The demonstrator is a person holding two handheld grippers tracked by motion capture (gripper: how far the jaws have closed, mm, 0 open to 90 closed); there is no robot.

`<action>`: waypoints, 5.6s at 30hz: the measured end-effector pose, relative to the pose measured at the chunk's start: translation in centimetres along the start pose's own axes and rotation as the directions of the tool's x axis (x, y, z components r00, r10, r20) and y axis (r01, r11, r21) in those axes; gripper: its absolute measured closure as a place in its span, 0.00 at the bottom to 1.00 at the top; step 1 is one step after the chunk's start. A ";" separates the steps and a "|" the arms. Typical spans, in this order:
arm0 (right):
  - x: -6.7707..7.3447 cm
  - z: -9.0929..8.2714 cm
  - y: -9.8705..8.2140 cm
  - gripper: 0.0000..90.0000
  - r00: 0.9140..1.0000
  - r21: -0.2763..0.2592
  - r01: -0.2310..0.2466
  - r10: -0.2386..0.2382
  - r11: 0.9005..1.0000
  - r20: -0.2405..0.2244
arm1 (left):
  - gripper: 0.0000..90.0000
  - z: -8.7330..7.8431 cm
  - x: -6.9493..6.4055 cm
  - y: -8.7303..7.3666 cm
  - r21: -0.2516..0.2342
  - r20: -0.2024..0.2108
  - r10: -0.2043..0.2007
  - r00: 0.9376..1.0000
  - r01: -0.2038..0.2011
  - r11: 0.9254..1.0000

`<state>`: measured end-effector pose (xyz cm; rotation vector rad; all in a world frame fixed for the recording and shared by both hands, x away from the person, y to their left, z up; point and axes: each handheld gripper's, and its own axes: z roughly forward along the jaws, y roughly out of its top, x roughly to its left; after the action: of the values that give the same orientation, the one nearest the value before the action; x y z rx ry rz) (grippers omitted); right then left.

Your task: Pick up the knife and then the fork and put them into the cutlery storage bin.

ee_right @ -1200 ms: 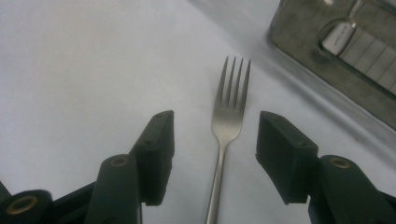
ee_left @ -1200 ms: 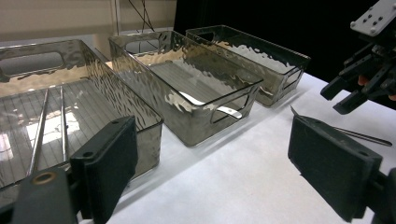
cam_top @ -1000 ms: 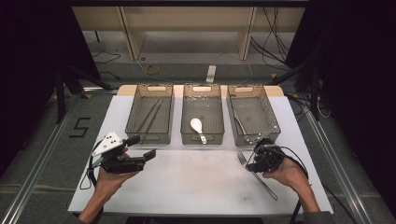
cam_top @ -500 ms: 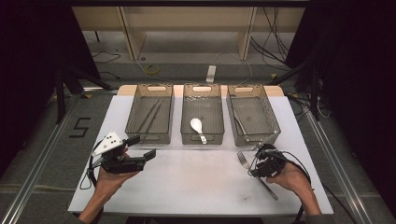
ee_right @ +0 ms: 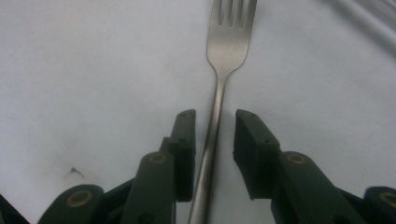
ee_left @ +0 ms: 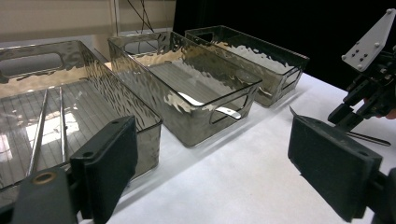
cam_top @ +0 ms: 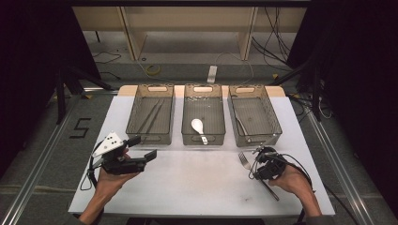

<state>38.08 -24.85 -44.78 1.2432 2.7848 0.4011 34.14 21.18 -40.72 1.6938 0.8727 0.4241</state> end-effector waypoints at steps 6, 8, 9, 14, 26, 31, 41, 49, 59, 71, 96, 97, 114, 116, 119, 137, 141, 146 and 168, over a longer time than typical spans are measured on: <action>0.0 0.3 0.0 0.81 1.000 0.008 -0.002 0.002 1.000 0.003 | 0.17 0.0 0.1 0.0 -0.002 -0.001 -0.001 1.000 0.001 1.000; 0.0 0.3 0.0 0.82 1.000 0.010 0.002 -0.002 1.000 0.004 | 0.17 0.0 0.1 0.0 0.001 -0.001 0.001 1.000 -0.001 1.000; 0.0 0.4 0.0 0.83 1.000 0.014 0.002 -0.002 1.000 0.003 | 0.17 0.0 0.0 0.0 0.001 0.000 0.001 1.000 -0.001 1.000; 0.1 0.4 0.0 0.85 1.000 0.017 0.004 -0.005 1.000 0.012 | 0.17 0.0 0.1 0.0 -0.001 0.001 0.001 1.000 -0.001 1.000; 0.2 0.6 0.1 0.88 1.000 0.024 0.004 -0.004 1.000 0.009 | 0.17 0.0 0.1 0.0 -0.003 0.001 -0.001 1.000 0.001 1.000; 0.1 0.7 0.1 0.90 1.000 0.027 0.006 -0.006 1.000 0.011 | 0.17 0.0 0.1 0.0 -0.003 0.002 0.000 1.000 0.000 1.000; -0.2 0.7 0.0 0.92 1.000 0.025 -0.005 0.005 1.000 -0.004 | 0.17 0.0 0.0 0.0 -0.001 0.003 0.000 1.000 0.000 1.000; -0.1 0.7 0.1 0.94 1.000 0.027 0.008 -0.008 1.000 0.009 | 0.17 0.0 0.0 0.0 -0.001 0.003 0.002 1.000 -0.002 1.000; 0.0 0.4 0.1 0.95 0.999 -0.005 0.038 -0.038 0.999 0.033 | 0.17 0.0 0.1 0.0 -0.003 0.001 -0.001 1.000 0.001 1.000; -0.9 -1.6 -0.2 0.95 0.999 -0.128 0.025 -0.020 0.991 0.041 | 0.17 0.0 0.1 0.0 -0.002 -0.003 -0.003 1.000 0.003 1.000; -3.6 -6.3 0.4 0.96 0.999 -0.335 -0.049 0.053 0.941 0.002 | 0.17 0.2 0.4 -0.1 0.002 -0.012 -0.015 1.000 0.015 1.000; -3.7 -6.4 0.6 0.96 0.998 -0.342 -0.053 0.055 0.938 -0.001 | 0.17 0.2 0.4 -0.1 0.001 -0.011 -0.016 1.000 0.016 1.000; -5.9 -9.2 5.1 0.97 0.996 -0.457 -0.091 0.091 0.885 -0.021 | 0.17 0.2 0.4 -0.1 0.001 -0.010 -0.013 1.000 0.013 1.000; -6.2 -9.5 5.6 0.97 0.994 -0.472 -0.106 0.100 0.875 -0.038 | 0.17 0.2 0.4 -0.1 -0.003 -0.010 -0.017 1.000 0.017 1.000; -6.5 -9.9 6.6 0.97 0.993 -0.483 -0.119 0.107 0.867 -0.052 | 0.17 0.2 0.4 -0.1 0.001 -0.009 -0.014 1.000 0.014 1.000; -8.5 -9.8 10.6 0.98 0.971 -0.534 -0.234 0.166 0.812 -0.172 | 0.17 0.1 0.4 -0.1 -0.007 -0.006 -0.020 1.000 0.020 1.000; -9.0 -9.4 11.3 0.99 0.968 -0.526 -0.249 0.186 0.813 -0.170 | 0.17 0.1 0.4 -0.1 -0.006 -0.005 -0.020 1.000 0.020 1.000; -9.7 -8.7 11.7 0.99 0.962 -0.512 -0.273 0.219 0.814 -0.163 | 0.17 0.1 0.4 -0.1 -0.007 -0.005 -0.020 1.000 0.020 1.000; -11.0 -4.6 12.4 0.98 0.943 -0.453 -0.330 0.310 0.828 -0.119 | 0.17 0.1 0.3 0.0 -0.009 -0.004 -0.019 1.000 0.019 1.000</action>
<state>53.66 -26.08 -37.58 1.5688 2.2819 1.0589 34.42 21.39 -40.84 1.6759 0.8878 0.4182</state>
